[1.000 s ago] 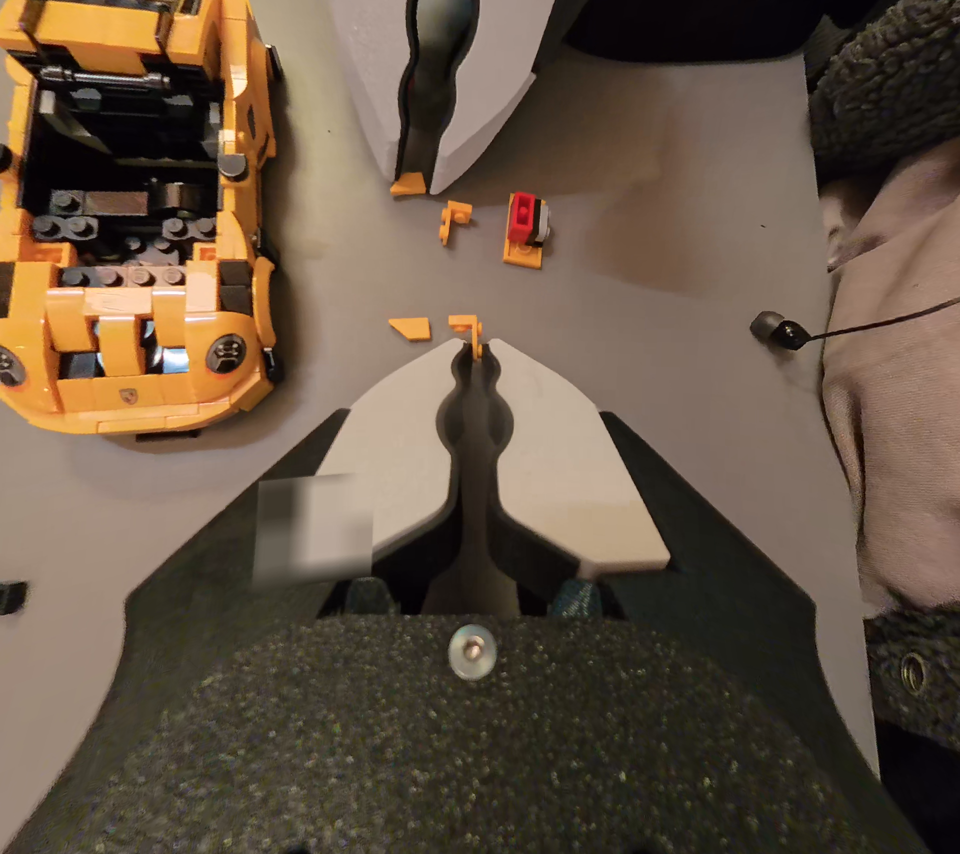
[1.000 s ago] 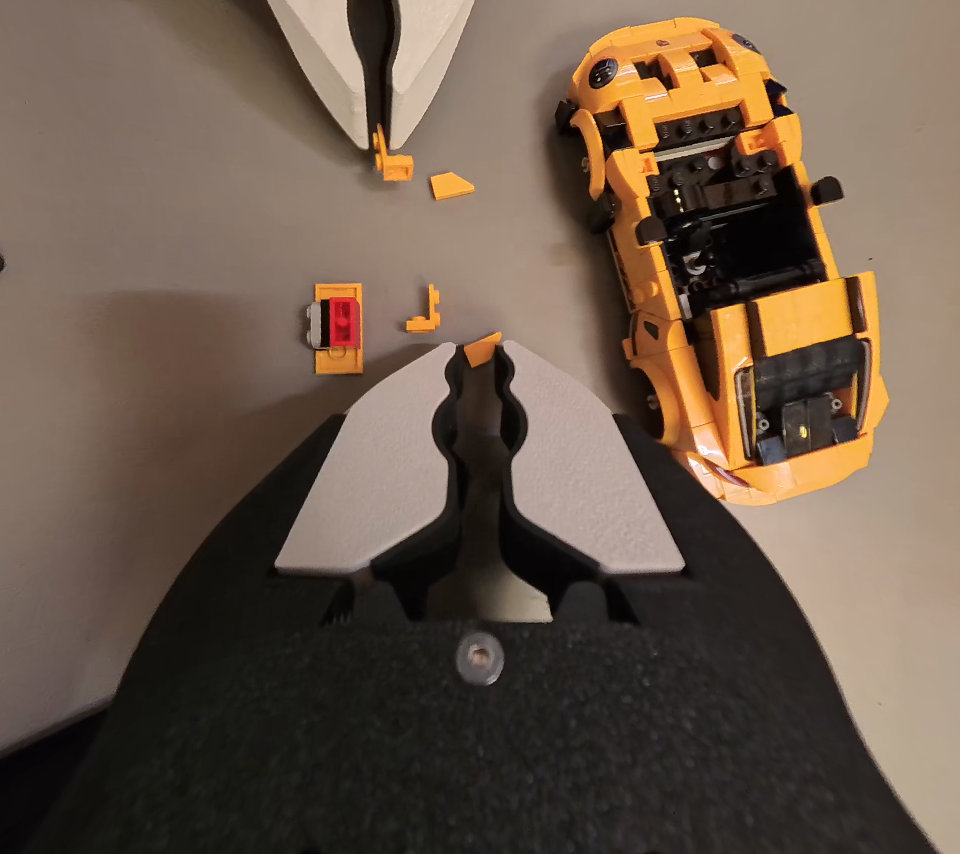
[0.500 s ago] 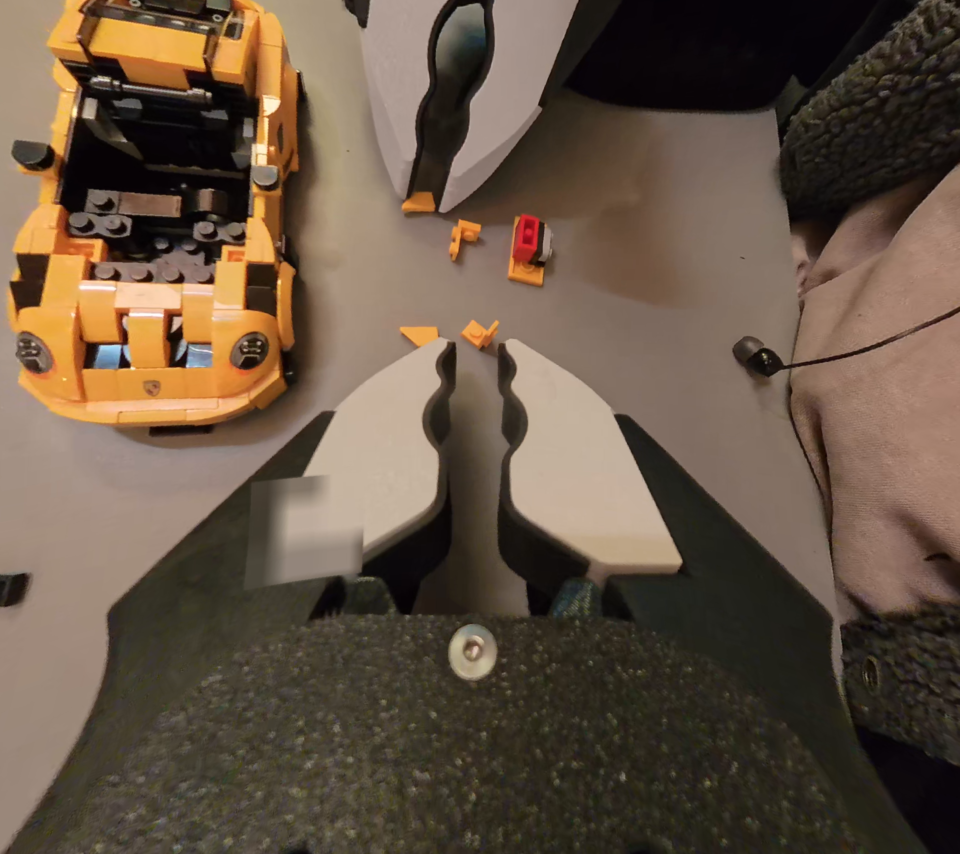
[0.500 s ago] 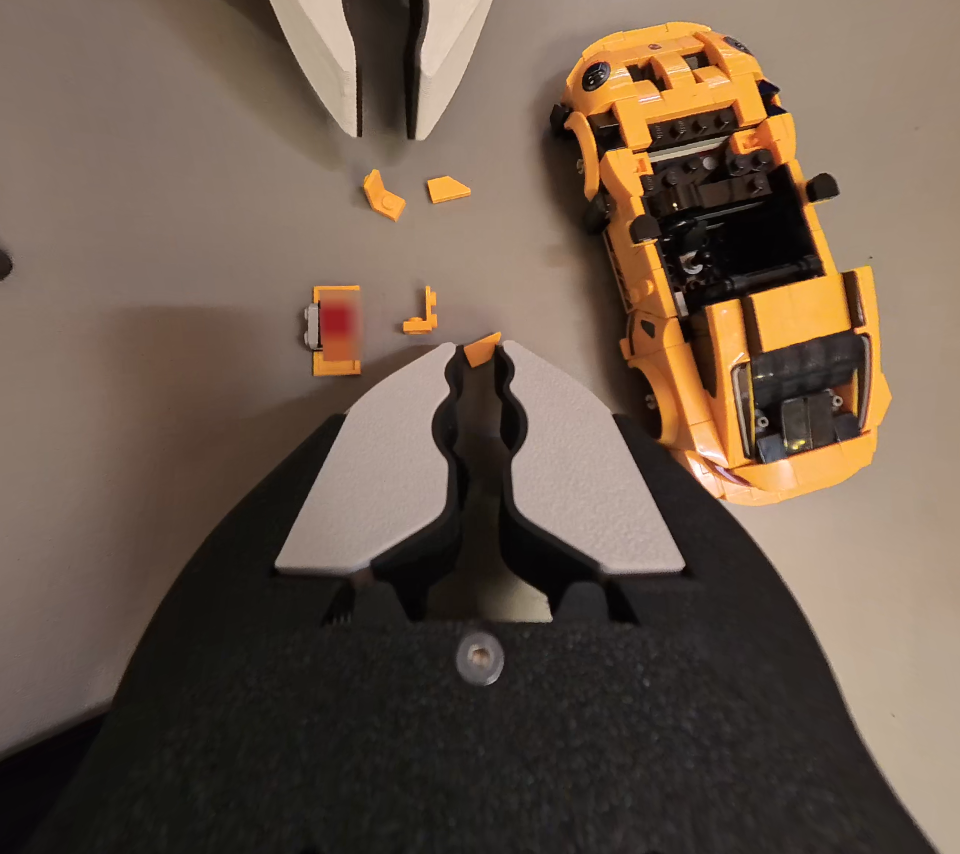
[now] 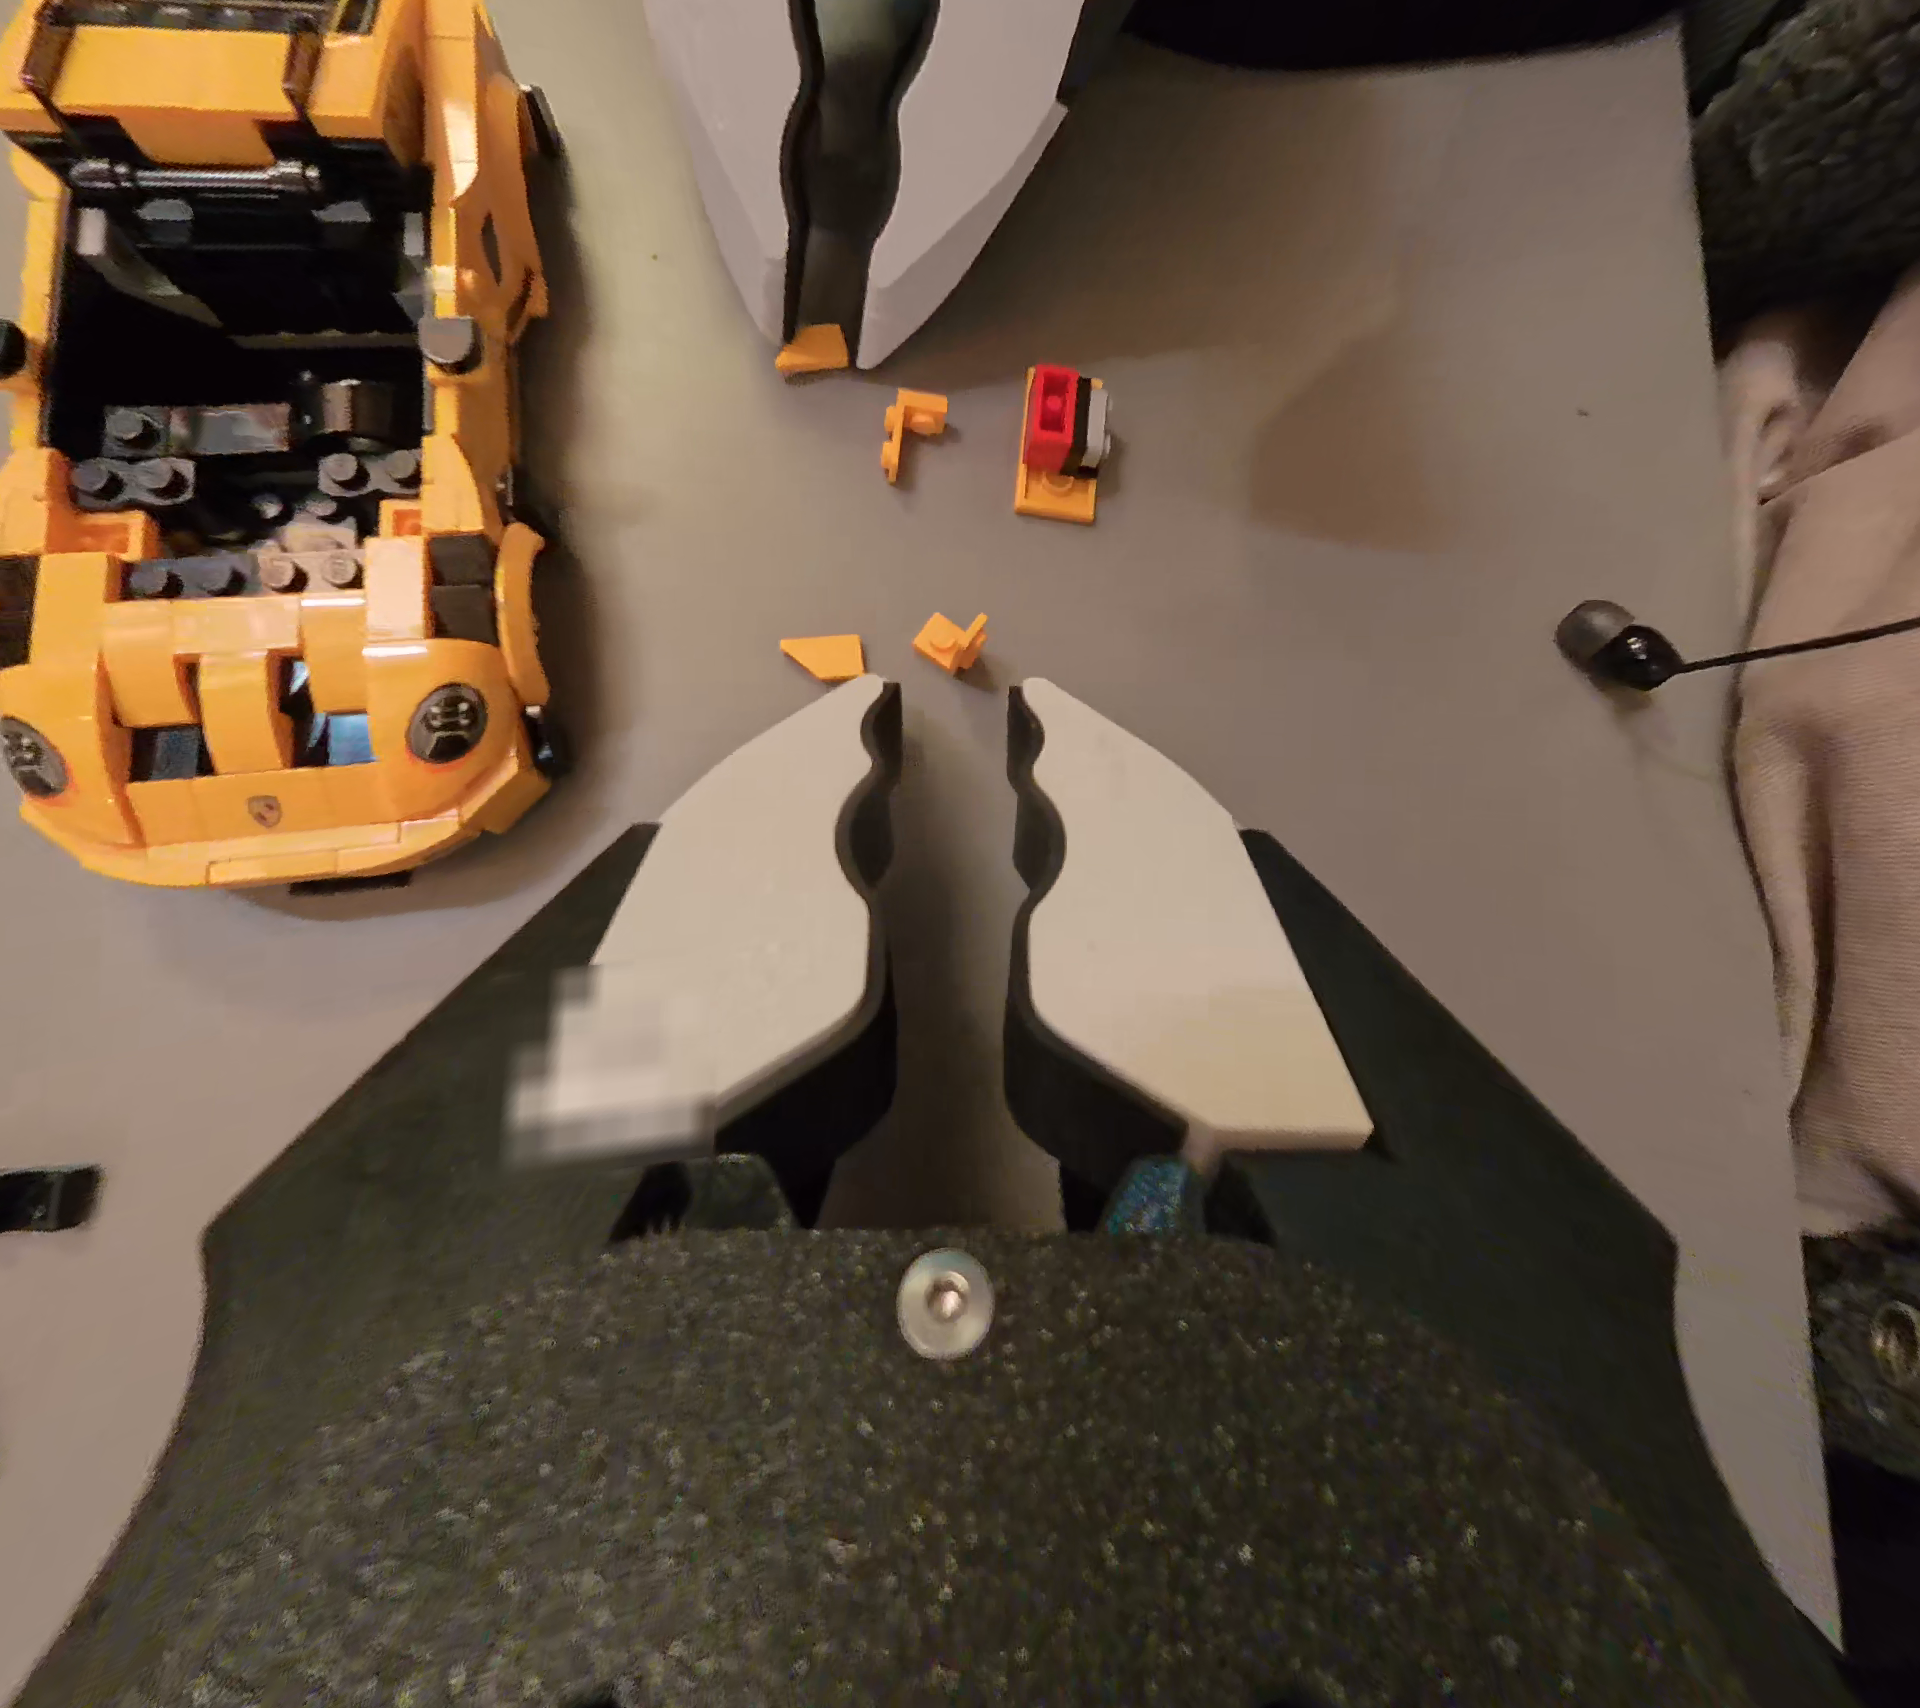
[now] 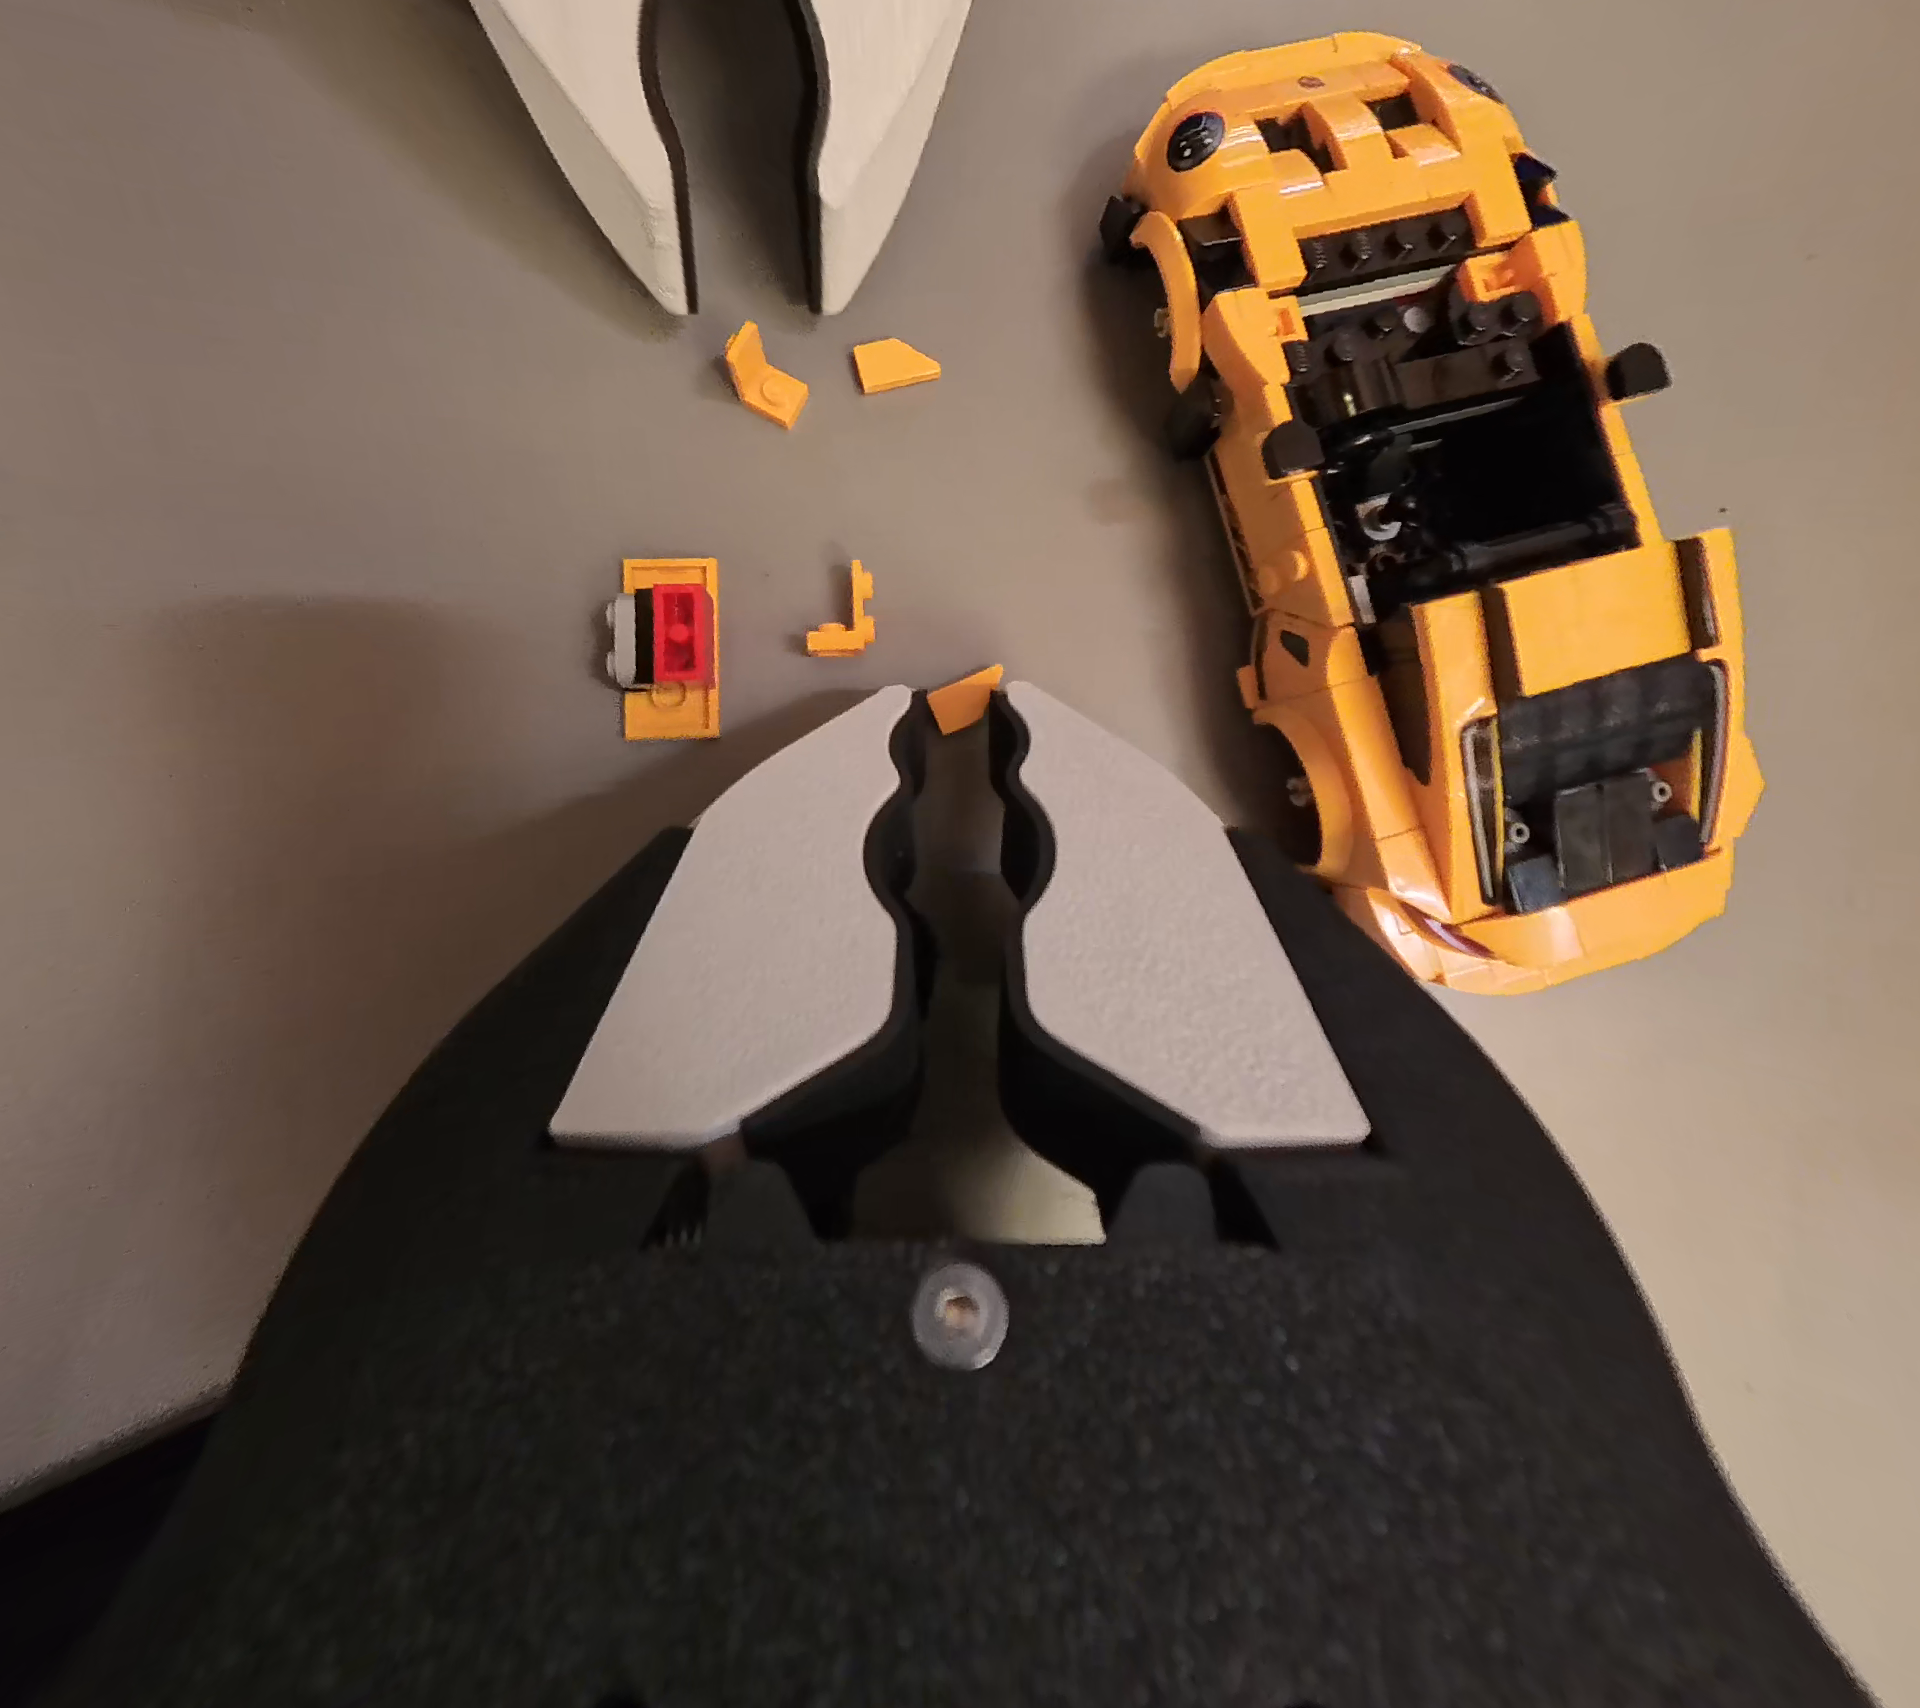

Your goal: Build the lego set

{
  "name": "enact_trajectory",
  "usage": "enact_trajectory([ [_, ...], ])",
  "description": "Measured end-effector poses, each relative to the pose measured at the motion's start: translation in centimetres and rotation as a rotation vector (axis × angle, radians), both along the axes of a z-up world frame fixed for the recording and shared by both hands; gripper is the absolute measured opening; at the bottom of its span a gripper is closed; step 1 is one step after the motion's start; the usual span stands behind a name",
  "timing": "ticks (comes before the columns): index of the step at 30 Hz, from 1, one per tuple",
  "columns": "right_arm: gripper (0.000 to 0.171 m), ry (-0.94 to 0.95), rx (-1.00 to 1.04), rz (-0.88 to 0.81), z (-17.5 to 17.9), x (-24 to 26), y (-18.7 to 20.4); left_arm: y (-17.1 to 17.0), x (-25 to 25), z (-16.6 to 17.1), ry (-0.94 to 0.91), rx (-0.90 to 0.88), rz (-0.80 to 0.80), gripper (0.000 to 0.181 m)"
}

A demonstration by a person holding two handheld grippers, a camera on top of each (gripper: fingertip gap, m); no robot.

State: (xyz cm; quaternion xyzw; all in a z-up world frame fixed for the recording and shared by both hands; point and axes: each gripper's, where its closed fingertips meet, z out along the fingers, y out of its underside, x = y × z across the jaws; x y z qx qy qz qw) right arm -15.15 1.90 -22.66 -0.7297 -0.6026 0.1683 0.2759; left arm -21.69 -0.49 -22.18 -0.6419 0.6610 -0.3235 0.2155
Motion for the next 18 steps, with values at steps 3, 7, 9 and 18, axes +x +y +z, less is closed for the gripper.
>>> enact_trajectory([
  [3,0.011,-0.003,0.004,0.010,0.0,-0.3,-0.2,0.0,0.2,-0.4,0.020,0.062,-0.012,0.019],
  [7,0.011,-0.001,0.004,0.014,0.0,-0.5,-0.3,-0.2,0.7,-0.4,0.016,0.142,-0.035,0.016],
  [9,0.011,0.000,0.004,0.015,0.0,-0.5,-0.3,-0.2,1.0,-0.3,0.005,0.163,-0.037,0.015],
  [18,0.011,0.022,0.003,0.034,0.1,-0.9,-0.5,-0.9,1.5,0.3,-0.060,0.198,-0.094,0.005],
])
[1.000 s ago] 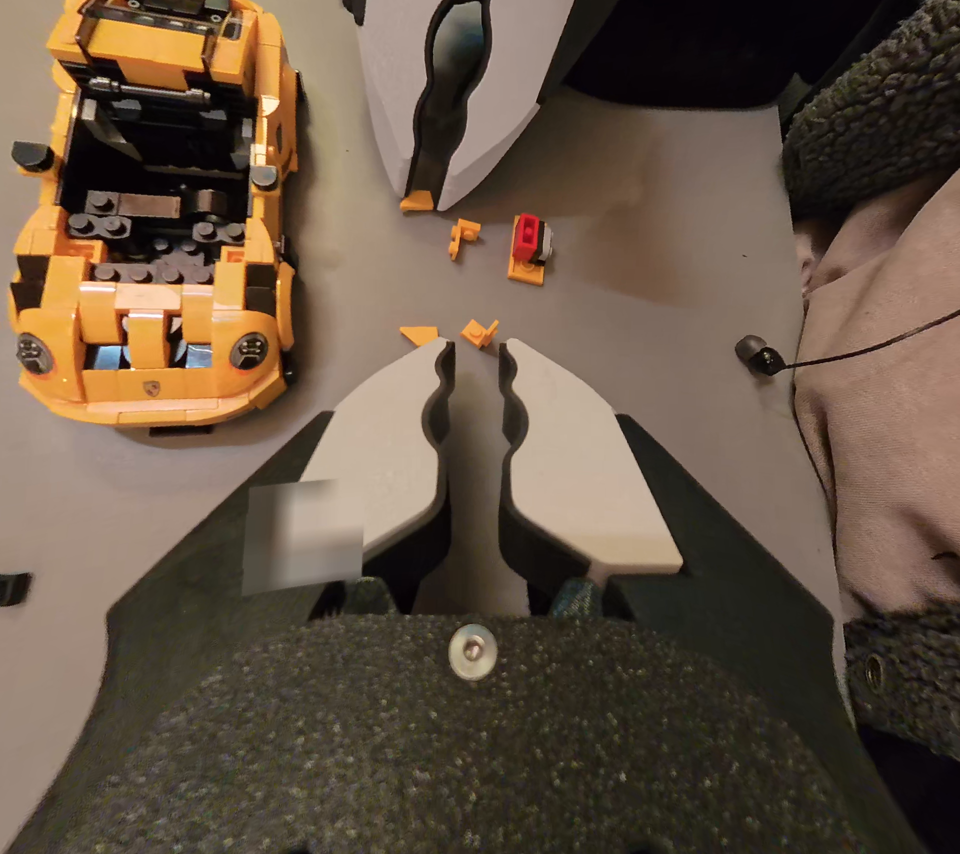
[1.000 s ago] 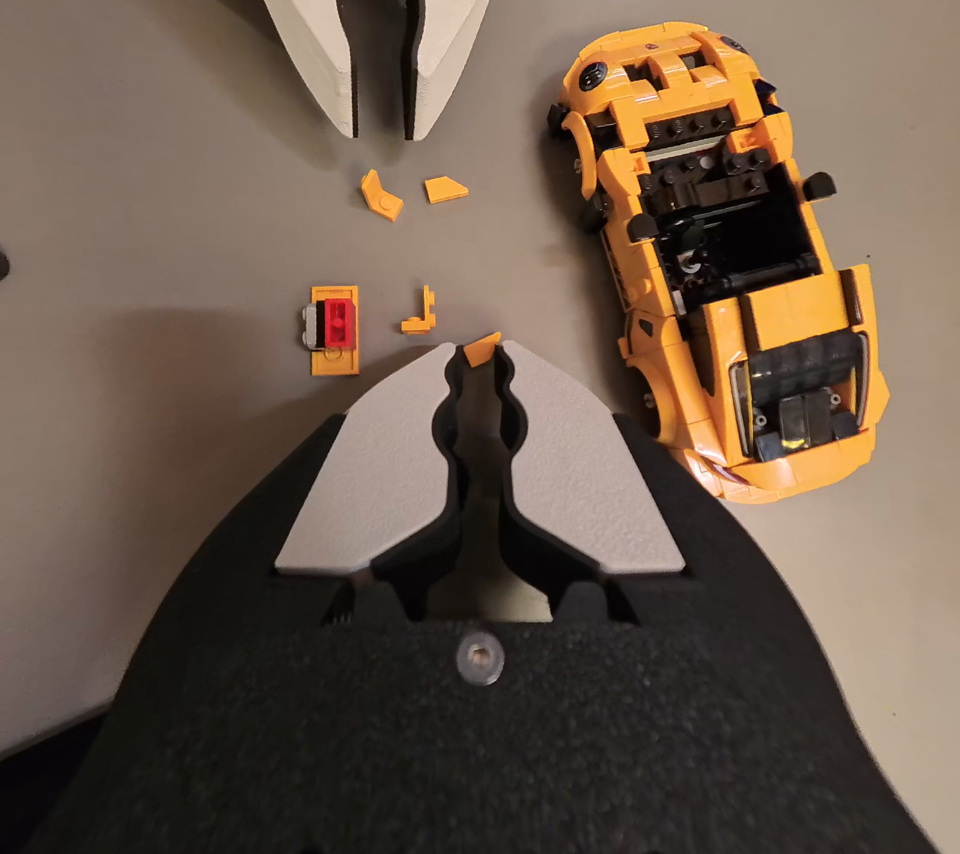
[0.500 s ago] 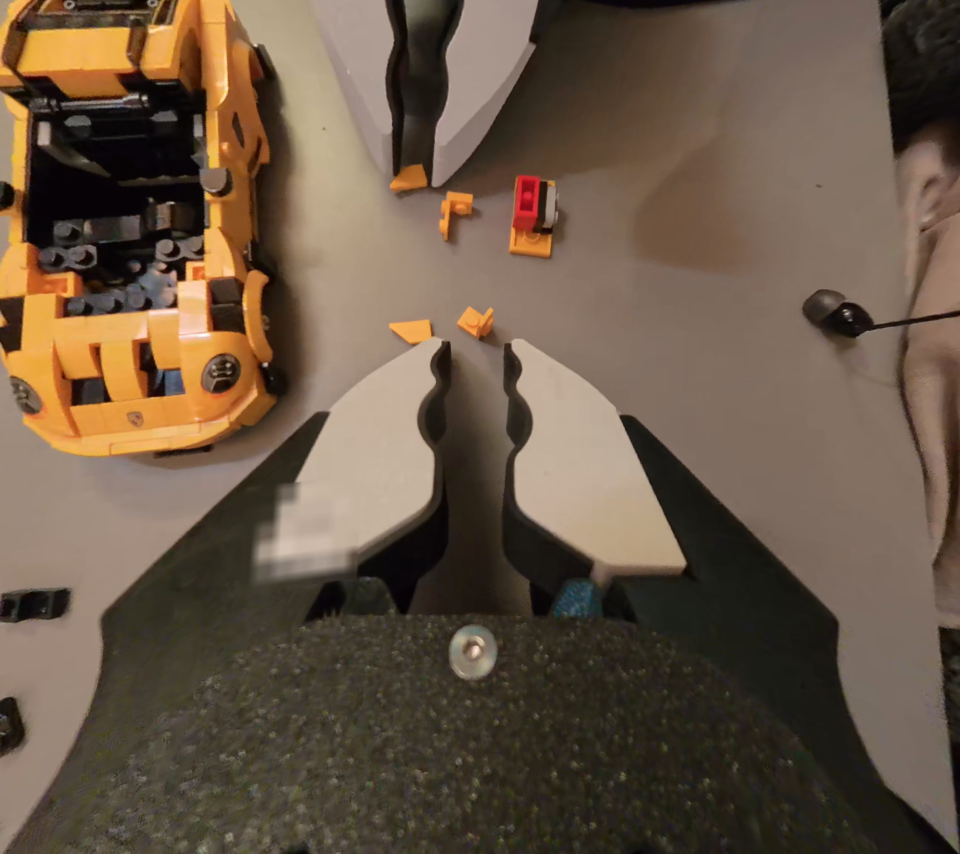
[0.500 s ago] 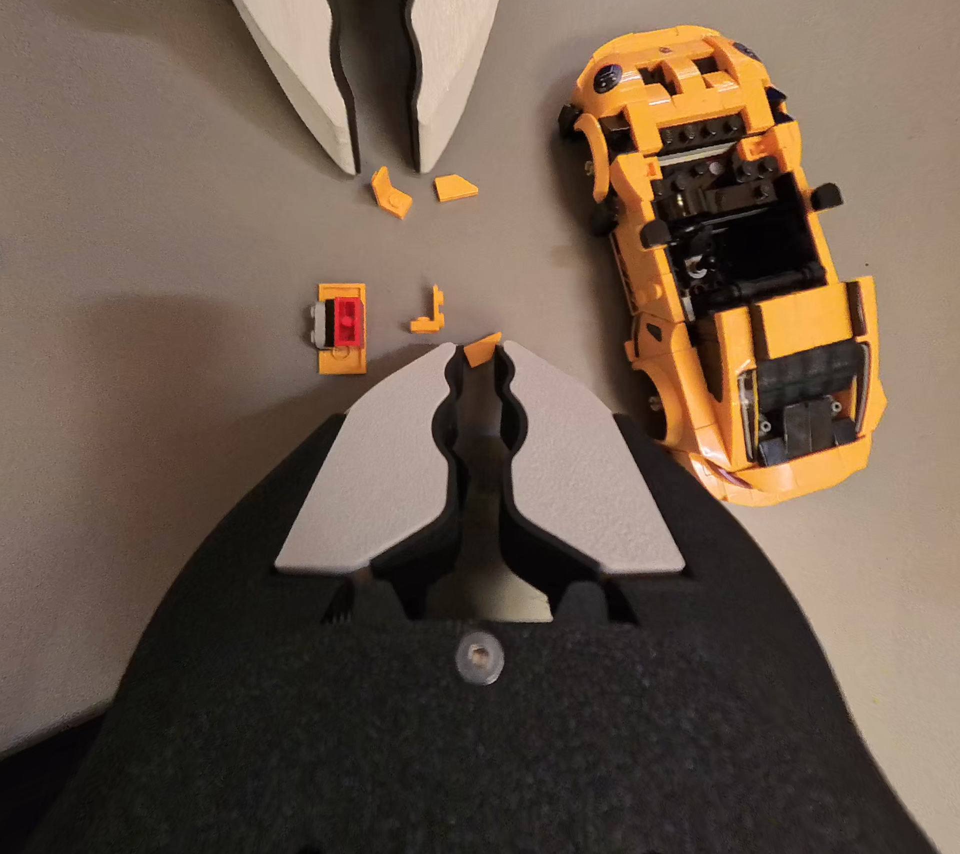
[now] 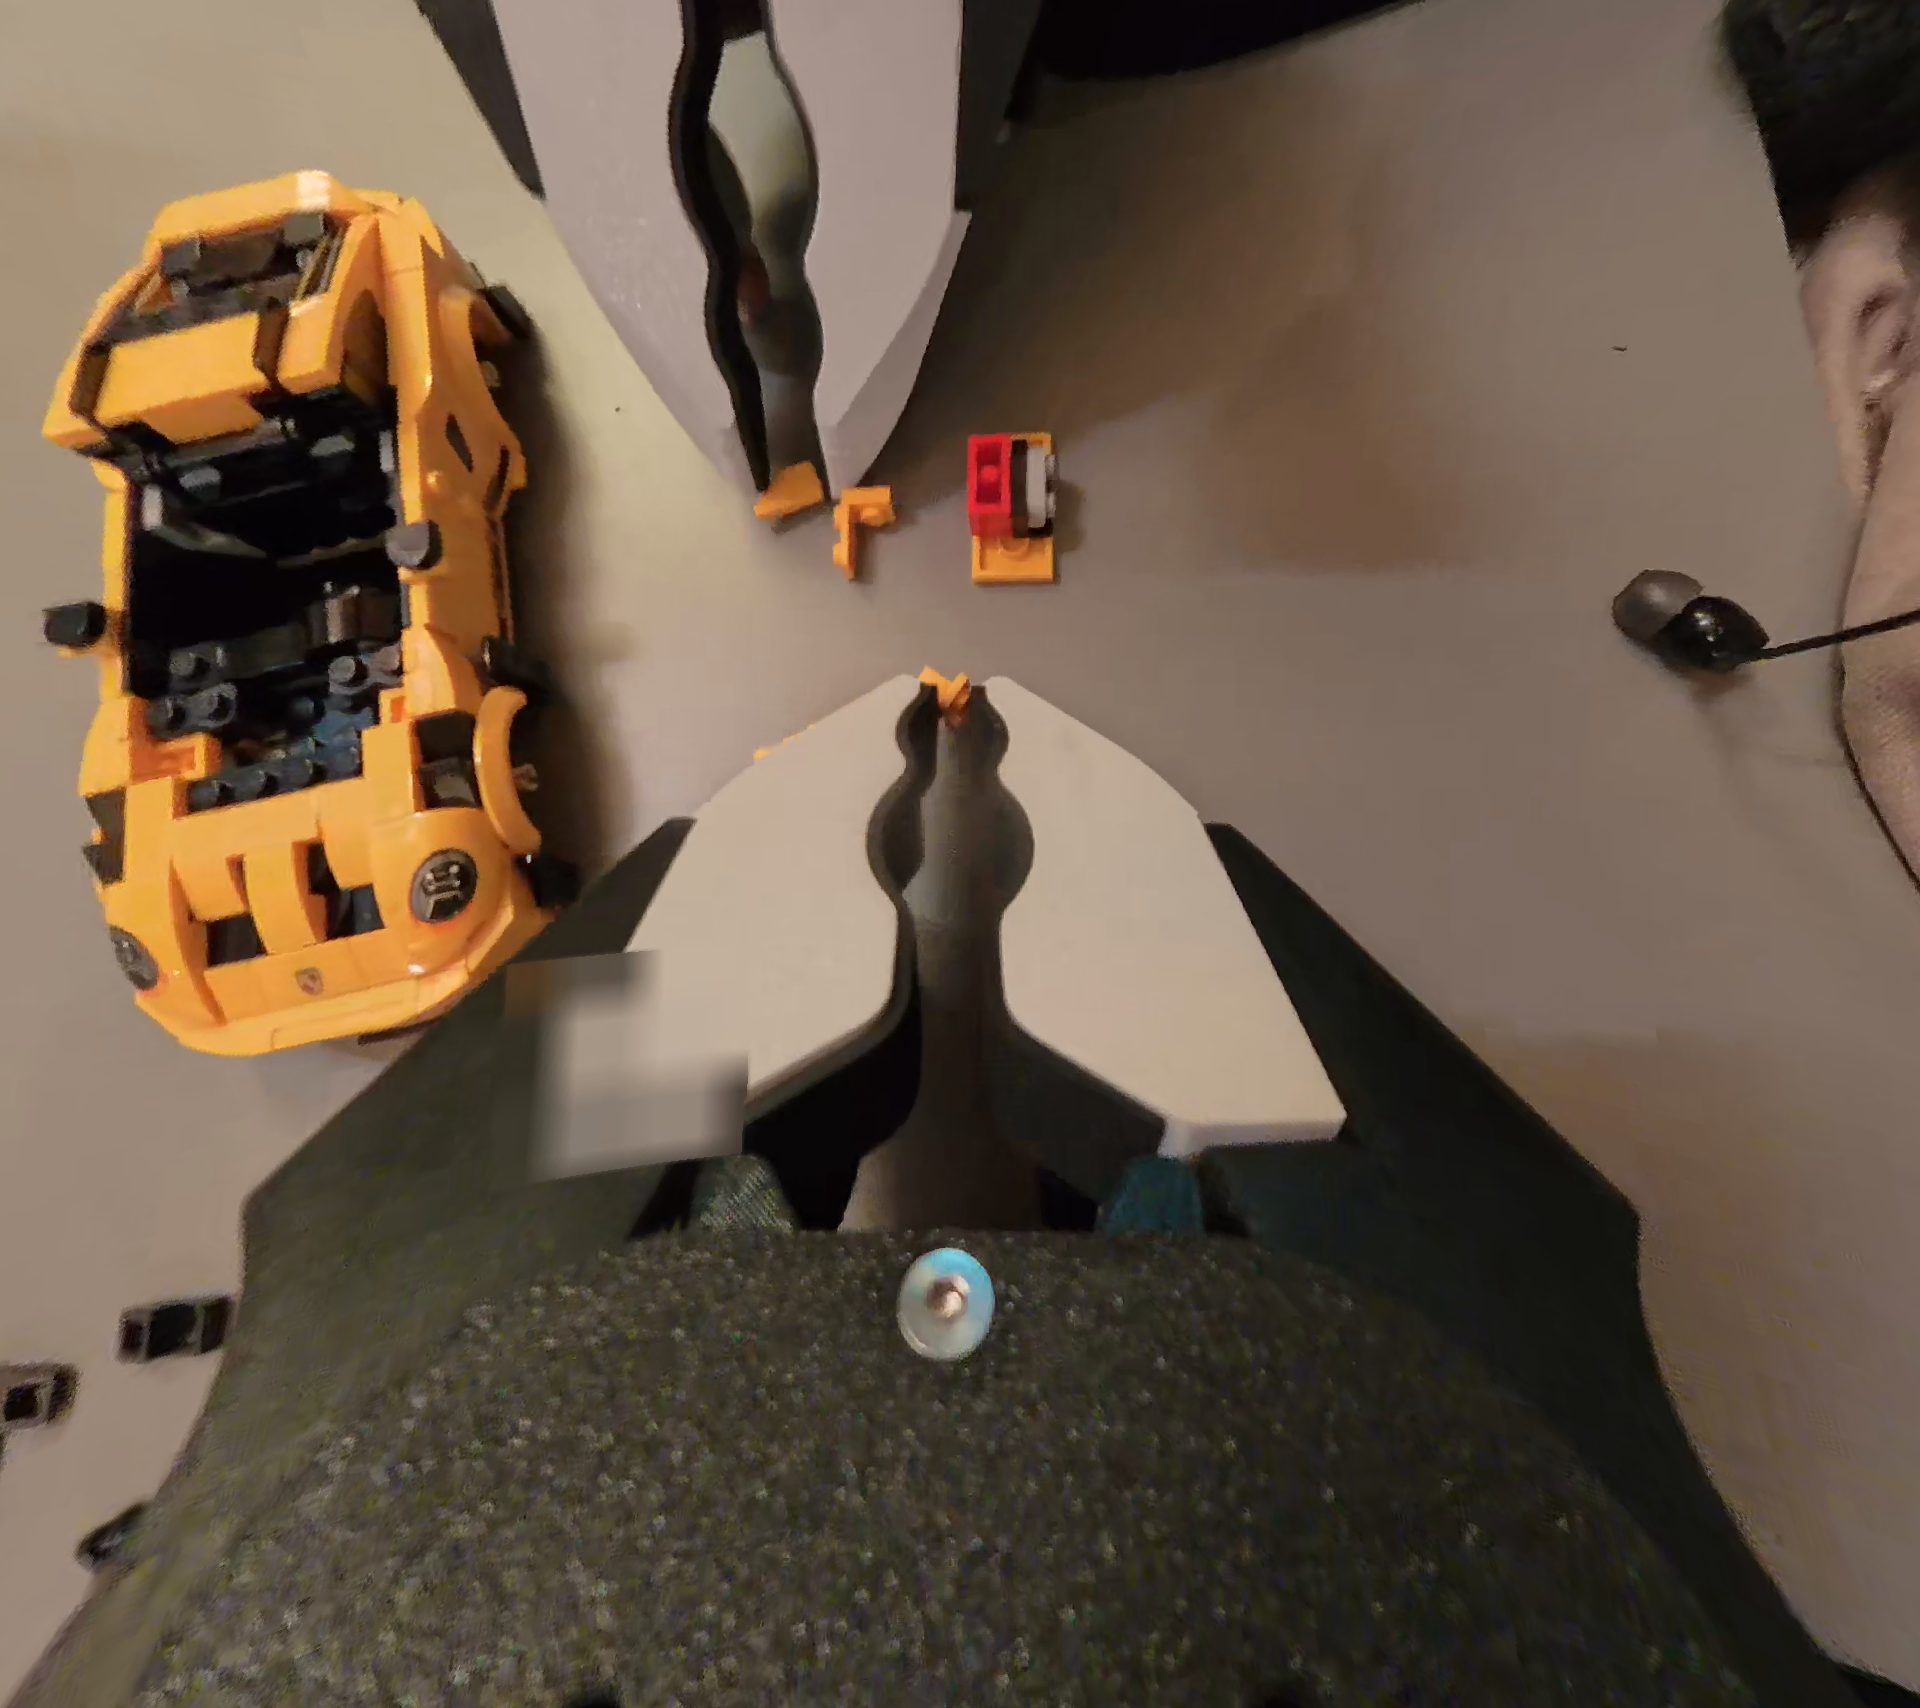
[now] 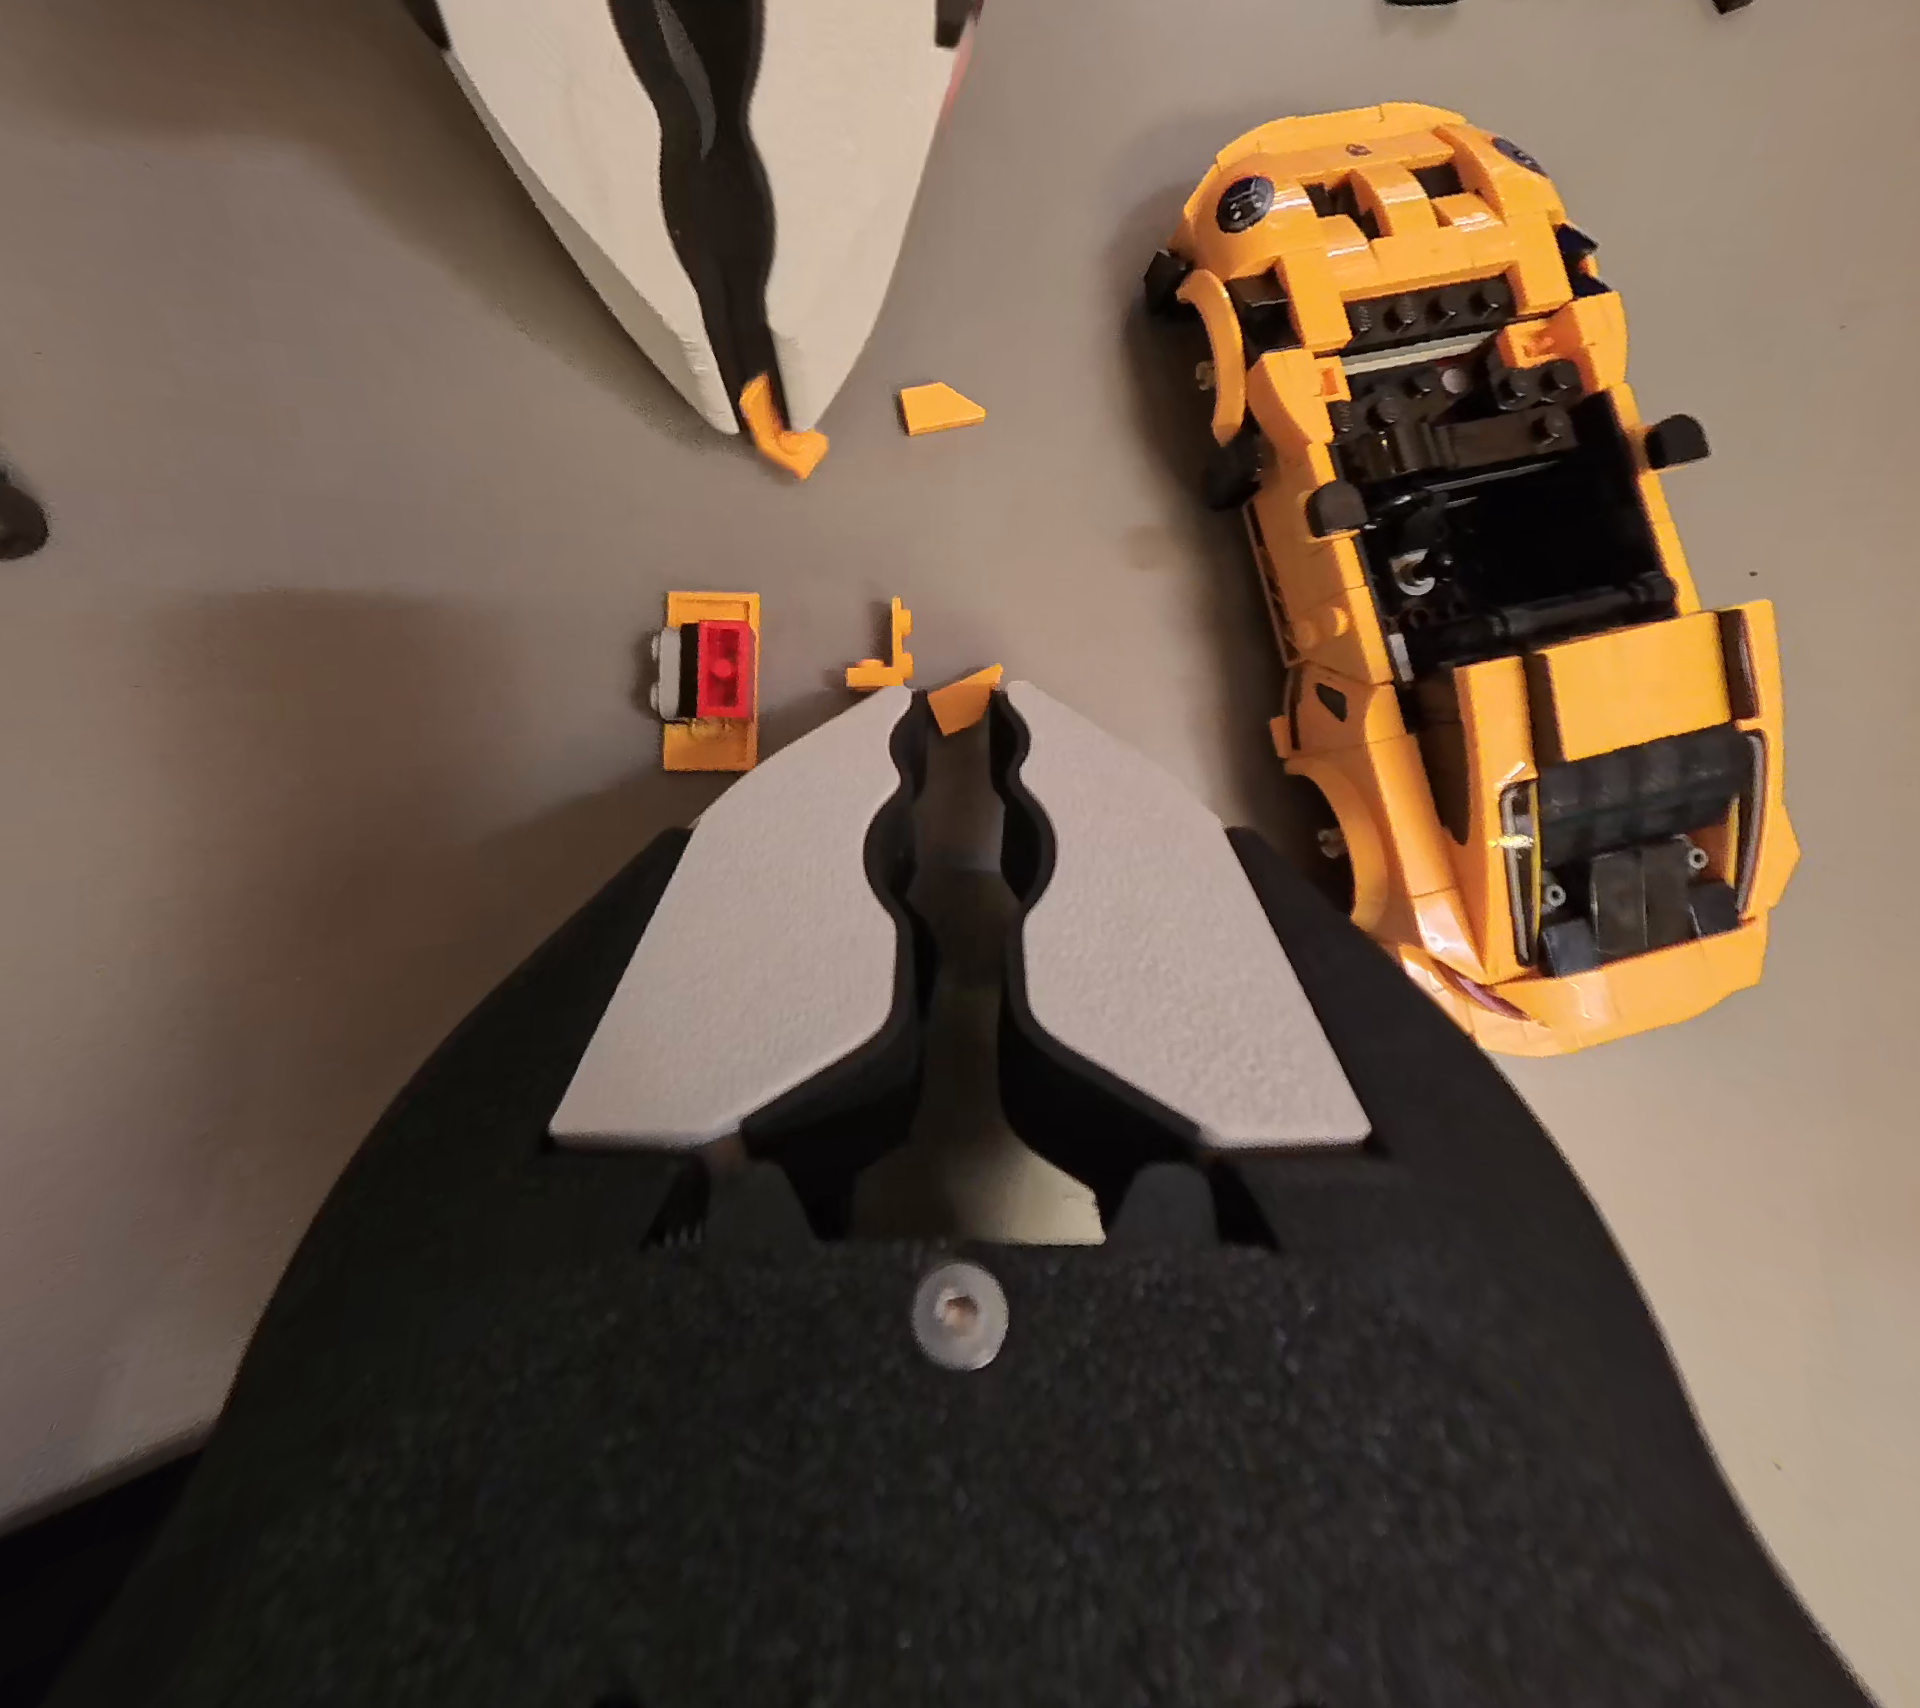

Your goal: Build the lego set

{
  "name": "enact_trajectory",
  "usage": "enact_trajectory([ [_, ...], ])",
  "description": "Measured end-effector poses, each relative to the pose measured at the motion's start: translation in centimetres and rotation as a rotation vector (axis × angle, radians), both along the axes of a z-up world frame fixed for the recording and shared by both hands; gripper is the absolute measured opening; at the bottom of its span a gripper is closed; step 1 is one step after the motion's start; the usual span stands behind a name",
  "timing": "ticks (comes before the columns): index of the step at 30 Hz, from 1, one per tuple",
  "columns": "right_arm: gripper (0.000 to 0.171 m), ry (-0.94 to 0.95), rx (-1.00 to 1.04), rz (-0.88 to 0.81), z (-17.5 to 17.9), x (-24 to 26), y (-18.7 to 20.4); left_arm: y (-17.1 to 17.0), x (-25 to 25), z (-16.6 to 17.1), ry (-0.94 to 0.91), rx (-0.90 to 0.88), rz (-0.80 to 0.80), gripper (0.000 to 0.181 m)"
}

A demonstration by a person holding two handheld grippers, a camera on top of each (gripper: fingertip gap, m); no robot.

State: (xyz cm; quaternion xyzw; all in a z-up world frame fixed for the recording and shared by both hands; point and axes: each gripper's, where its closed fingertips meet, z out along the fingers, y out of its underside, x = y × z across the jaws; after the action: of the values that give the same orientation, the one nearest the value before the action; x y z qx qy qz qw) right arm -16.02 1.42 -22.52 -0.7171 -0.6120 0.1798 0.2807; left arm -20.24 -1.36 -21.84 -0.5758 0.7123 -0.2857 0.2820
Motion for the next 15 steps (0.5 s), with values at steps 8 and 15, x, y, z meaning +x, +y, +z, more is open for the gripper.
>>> enact_trajectory([
  [8,0.011,0.023,0.005,-0.002,0.3,-0.1,0.1,-1.3,-0.3,-0.7,0.028,0.061,-0.101,0.009],
  [15,0.011,0.022,0.006,-0.017,0.3,0.2,0.4,-1.3,-1.0,0.2,0.002,0.076,-0.107,0.017],
])
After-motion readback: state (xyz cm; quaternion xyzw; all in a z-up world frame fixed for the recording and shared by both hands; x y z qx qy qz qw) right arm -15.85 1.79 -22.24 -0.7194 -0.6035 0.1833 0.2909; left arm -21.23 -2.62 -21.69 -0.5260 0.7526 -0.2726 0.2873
